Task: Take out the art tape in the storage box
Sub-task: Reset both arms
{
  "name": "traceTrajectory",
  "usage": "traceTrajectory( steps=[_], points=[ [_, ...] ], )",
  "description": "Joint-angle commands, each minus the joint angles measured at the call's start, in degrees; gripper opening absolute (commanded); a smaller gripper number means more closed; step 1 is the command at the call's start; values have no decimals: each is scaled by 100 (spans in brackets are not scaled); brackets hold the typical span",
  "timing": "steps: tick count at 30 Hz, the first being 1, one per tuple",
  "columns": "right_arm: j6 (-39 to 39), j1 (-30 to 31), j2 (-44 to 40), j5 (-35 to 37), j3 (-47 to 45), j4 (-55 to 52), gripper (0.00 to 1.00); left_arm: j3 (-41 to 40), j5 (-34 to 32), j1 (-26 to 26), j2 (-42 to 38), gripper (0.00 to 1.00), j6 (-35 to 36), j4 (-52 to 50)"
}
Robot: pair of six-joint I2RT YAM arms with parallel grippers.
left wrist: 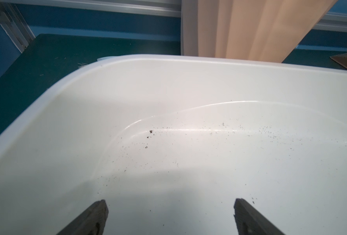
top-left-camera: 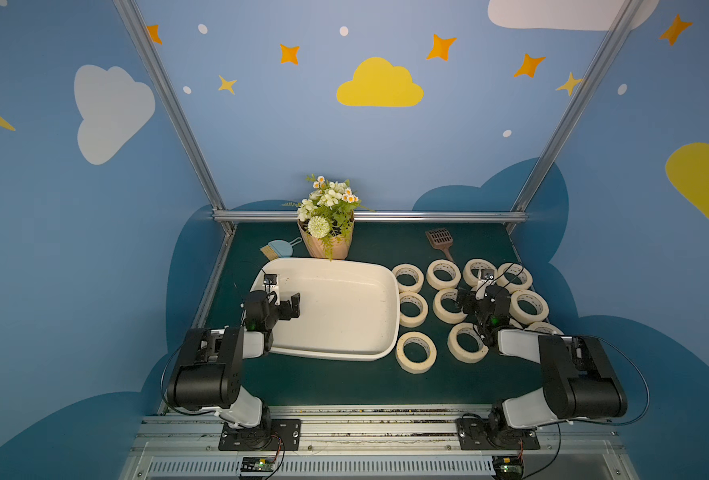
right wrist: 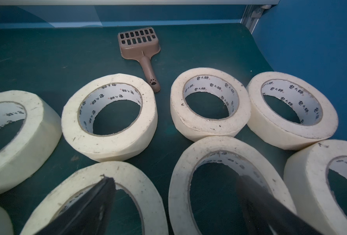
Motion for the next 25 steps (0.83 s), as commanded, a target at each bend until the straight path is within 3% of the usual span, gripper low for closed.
traceTrajectory(
  steps=[1, 25],
  points=[
    [-86, 26, -97, -39, 46, -184, 99, 46, -53, -33, -73, 100, -9, 192],
    [-101, 49, -98, -5, 31, -159, 98, 42, -61, -28, -83, 100, -10, 191]
  ],
)
